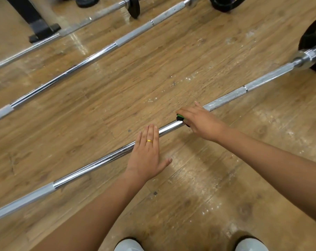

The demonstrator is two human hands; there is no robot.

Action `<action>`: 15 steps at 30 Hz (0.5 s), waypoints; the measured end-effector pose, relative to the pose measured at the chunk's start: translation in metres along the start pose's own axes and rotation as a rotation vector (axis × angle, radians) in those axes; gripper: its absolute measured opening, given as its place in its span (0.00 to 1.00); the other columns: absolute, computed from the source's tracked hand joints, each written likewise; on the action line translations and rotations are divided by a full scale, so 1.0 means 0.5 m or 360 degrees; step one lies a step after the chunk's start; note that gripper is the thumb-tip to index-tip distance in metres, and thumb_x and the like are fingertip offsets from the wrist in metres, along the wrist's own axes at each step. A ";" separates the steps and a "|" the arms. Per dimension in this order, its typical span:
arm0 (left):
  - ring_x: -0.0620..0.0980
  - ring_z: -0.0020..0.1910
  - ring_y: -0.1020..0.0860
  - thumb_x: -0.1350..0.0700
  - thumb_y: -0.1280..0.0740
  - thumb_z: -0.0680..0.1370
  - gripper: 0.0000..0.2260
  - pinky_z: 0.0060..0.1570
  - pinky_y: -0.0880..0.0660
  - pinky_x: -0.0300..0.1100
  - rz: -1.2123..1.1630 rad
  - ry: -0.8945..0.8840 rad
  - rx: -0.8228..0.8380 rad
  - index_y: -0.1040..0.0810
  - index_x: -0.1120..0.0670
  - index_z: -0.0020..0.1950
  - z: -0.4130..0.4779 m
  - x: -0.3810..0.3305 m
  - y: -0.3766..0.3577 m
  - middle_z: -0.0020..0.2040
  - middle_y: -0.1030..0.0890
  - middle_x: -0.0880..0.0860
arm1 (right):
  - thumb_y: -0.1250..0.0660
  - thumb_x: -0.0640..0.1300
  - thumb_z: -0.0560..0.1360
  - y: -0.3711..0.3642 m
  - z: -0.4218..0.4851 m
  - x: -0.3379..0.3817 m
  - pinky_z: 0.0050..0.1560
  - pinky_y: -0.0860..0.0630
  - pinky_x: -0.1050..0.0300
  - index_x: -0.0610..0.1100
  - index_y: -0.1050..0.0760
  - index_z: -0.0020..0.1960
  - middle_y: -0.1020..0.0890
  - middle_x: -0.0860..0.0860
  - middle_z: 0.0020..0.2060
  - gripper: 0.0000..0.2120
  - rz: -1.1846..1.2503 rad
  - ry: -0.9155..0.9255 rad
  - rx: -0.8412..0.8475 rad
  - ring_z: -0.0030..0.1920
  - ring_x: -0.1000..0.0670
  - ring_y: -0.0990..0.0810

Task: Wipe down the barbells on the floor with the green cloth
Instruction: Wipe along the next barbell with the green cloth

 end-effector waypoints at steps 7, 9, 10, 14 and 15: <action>0.59 0.82 0.59 0.35 0.45 0.79 0.46 0.76 0.65 0.59 0.0009 0.0087 0.0003 0.65 0.63 0.80 0.018 0.010 0.015 0.82 0.60 0.62 | 0.36 0.33 0.79 -0.016 0.014 0.016 0.77 0.48 0.45 0.39 0.27 0.70 0.24 0.44 0.65 0.19 -0.0017 0.0022 -0.0122 0.65 0.41 0.27; 0.59 0.82 0.59 0.36 0.44 0.79 0.46 0.77 0.64 0.58 -0.0005 0.0108 0.0001 0.65 0.63 0.80 0.024 0.021 0.016 0.82 0.59 0.62 | 0.33 0.32 0.77 -0.014 0.030 0.021 0.75 0.44 0.42 0.39 0.25 0.67 0.22 0.44 0.63 0.18 -0.0016 0.0114 -0.0097 0.62 0.40 0.25; 0.59 0.82 0.58 0.36 0.44 0.79 0.46 0.77 0.64 0.58 0.0005 0.0105 0.0001 0.65 0.63 0.80 0.027 0.024 0.017 0.82 0.59 0.62 | 0.33 0.33 0.78 -0.010 0.039 0.015 0.75 0.44 0.43 0.39 0.26 0.67 0.22 0.44 0.62 0.18 -0.0026 0.0126 -0.0069 0.61 0.40 0.24; 0.59 0.82 0.58 0.36 0.44 0.79 0.46 0.79 0.61 0.57 0.0001 0.0111 0.0005 0.63 0.63 0.81 0.035 0.031 0.017 0.82 0.58 0.62 | 0.39 0.38 0.82 0.001 0.064 -0.010 0.78 0.50 0.47 0.41 0.30 0.72 0.23 0.46 0.65 0.18 -0.0024 0.0026 0.0062 0.63 0.42 0.25; 0.59 0.82 0.58 0.36 0.43 0.79 0.46 0.79 0.61 0.57 -0.0015 0.0115 0.0003 0.63 0.63 0.81 0.038 0.034 0.020 0.82 0.58 0.62 | 0.40 0.38 0.82 0.004 0.069 -0.007 0.78 0.51 0.48 0.41 0.30 0.72 0.23 0.46 0.64 0.18 -0.0015 -0.0006 0.0059 0.64 0.43 0.26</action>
Point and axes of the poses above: each hand's wrist, its own z-axis towards the middle knuckle, its own y-axis out of the back of the hand, x = y × z, the point moved 4 cm from there along z, towards the middle knuckle
